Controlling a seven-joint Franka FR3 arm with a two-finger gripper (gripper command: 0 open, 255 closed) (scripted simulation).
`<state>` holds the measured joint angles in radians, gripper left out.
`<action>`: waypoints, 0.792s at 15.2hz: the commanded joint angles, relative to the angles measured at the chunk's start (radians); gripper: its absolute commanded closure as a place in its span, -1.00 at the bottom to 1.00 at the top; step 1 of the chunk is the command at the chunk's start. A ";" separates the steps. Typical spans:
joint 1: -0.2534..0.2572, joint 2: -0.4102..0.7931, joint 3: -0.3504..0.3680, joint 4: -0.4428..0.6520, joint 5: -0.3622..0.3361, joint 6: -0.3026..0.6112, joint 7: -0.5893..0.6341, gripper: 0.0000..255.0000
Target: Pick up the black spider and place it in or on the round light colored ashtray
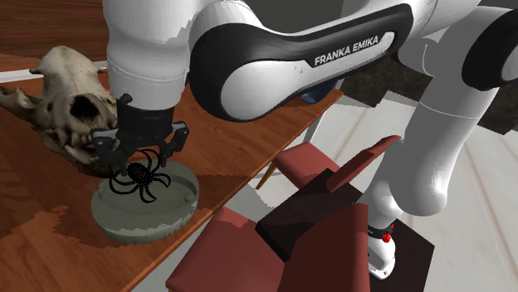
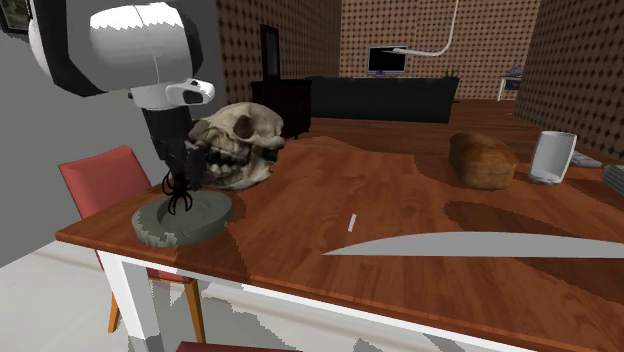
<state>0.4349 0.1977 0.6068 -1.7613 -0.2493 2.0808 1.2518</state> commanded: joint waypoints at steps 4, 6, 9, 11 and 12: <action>-0.004 0.028 -0.011 -0.053 -0.023 0.057 0.021 1.00; -0.003 0.039 -0.014 -0.071 -0.034 0.083 0.030 1.00; -0.002 0.039 -0.014 -0.071 -0.033 0.083 0.030 1.00; -0.002 0.039 -0.015 -0.071 -0.033 0.083 0.029 1.00; -0.001 0.039 -0.015 -0.071 -0.033 0.083 0.029 1.00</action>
<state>0.4351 0.2239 0.5984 -1.8235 -0.2785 2.2110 1.2778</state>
